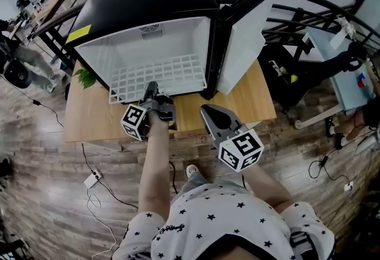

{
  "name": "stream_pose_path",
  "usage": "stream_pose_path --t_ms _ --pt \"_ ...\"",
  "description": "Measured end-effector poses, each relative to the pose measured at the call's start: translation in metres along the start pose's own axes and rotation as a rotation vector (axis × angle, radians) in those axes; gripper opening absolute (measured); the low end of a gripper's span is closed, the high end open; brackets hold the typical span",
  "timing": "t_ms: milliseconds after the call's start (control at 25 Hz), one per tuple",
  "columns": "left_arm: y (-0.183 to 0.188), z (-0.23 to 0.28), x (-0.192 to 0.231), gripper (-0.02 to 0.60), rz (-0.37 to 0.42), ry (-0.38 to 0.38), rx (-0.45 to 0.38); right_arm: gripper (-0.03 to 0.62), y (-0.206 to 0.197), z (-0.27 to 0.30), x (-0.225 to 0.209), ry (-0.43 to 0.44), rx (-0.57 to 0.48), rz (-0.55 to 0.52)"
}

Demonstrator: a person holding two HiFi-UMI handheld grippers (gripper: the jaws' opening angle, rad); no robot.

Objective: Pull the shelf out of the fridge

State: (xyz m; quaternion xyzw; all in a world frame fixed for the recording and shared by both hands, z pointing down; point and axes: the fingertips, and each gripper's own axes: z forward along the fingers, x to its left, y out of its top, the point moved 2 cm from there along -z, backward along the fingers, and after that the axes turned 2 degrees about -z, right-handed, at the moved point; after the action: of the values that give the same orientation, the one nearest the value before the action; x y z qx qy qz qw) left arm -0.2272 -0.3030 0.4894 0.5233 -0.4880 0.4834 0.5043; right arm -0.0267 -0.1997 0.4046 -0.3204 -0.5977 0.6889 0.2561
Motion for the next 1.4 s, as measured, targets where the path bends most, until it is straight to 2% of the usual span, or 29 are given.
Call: stream_pose_path --t_ms 1400 --pt "-0.008 -0.042 -0.001 0.031 0.002 -0.008 -0.022 0.021 0.004 -0.035 0.01 0.052 -0.001 0.007"
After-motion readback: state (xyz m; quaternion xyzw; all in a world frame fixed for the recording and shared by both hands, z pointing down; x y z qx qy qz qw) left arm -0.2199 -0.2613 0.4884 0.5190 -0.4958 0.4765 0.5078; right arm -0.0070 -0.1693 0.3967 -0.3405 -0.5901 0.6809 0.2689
